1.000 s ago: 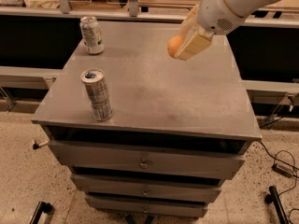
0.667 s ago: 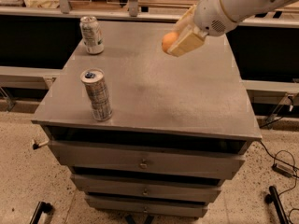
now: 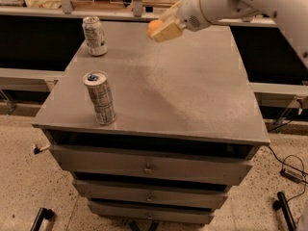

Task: Move orange near 7up can

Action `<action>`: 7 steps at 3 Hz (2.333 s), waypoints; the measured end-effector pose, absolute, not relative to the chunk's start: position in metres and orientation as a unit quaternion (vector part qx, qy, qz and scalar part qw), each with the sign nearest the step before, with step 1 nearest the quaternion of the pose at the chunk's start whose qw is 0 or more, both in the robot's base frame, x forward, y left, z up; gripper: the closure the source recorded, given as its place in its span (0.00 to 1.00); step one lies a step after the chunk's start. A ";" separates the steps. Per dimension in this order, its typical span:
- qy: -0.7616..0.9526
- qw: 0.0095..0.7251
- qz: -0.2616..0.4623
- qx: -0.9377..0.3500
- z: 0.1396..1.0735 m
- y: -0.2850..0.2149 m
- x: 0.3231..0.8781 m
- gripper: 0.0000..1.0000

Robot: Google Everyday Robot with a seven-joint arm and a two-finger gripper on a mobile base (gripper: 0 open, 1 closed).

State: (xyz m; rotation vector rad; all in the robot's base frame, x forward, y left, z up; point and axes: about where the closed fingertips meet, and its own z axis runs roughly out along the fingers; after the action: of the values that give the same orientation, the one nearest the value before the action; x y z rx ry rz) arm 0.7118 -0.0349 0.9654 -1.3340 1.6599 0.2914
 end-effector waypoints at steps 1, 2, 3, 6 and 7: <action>0.701 0.473 0.137 -0.516 0.949 -0.015 0.752 1.00; 0.714 0.469 0.168 -0.492 0.925 0.010 0.778 1.00; 0.714 0.471 0.204 -0.476 0.907 0.039 0.793 1.00; 0.696 0.466 0.272 -0.474 0.880 0.096 0.800 0.92; 0.694 0.458 0.273 -0.484 0.874 0.103 0.796 0.69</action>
Offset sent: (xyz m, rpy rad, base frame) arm 0.0968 0.0706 -0.0638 0.1743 0.1702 -0.0925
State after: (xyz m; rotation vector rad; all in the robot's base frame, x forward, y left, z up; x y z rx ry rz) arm 0.7964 0.1031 0.8737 -1.1926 1.7099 0.6729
